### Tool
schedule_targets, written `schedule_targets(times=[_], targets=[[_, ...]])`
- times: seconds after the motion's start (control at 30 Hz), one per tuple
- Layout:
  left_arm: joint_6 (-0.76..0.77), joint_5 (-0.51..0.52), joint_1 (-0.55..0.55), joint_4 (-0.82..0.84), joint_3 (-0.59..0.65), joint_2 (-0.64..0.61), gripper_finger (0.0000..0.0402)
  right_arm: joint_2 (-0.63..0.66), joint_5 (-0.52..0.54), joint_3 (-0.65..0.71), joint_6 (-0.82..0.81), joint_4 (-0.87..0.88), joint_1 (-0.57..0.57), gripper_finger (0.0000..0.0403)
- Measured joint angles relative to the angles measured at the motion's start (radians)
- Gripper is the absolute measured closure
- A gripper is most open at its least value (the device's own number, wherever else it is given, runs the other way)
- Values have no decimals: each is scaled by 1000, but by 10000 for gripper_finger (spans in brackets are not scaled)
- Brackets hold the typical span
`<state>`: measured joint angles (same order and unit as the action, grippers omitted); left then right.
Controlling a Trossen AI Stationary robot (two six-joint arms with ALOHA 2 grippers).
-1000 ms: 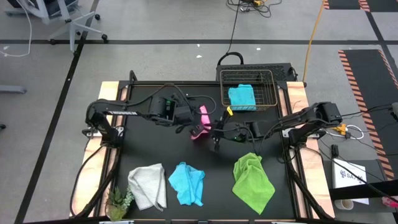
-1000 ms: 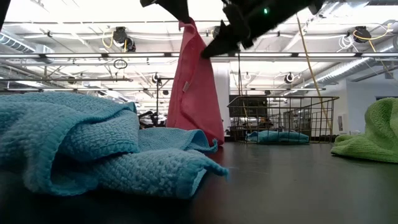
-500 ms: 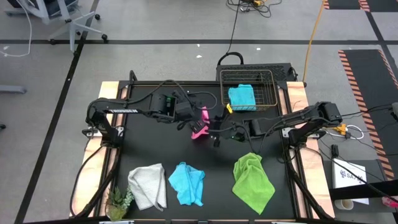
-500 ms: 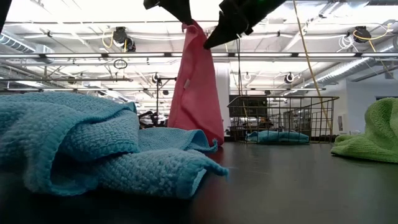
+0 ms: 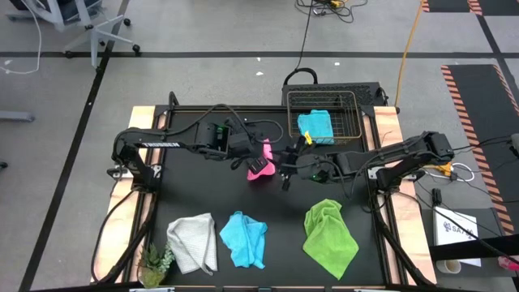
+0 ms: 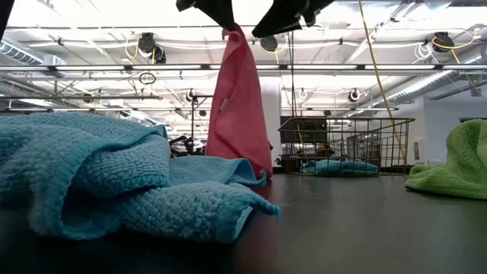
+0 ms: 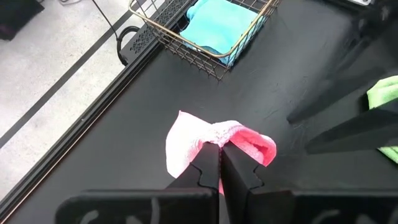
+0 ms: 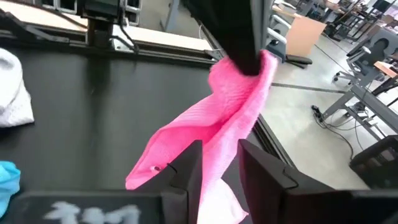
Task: Fold microfiber towels
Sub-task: Fold the pink towel
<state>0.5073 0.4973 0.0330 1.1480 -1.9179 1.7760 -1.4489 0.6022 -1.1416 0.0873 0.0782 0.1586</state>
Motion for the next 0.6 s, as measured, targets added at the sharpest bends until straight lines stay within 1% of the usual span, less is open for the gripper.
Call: schedule_targets(times=[0.17,0.33,0.43,0.6], targets=[[5,0,0,0,0,0,395,-19,-3,0,3,-32,-22,291],[11,0,0,0,0,0,397,-44,-2,0,38,-153,-42,289],[18,2,0,0,0,0,394,-44,-4,0,62,-165,-46,289],[15,9,-1,1,0,0,397,-45,-3,15,8,-177,-46,289]])
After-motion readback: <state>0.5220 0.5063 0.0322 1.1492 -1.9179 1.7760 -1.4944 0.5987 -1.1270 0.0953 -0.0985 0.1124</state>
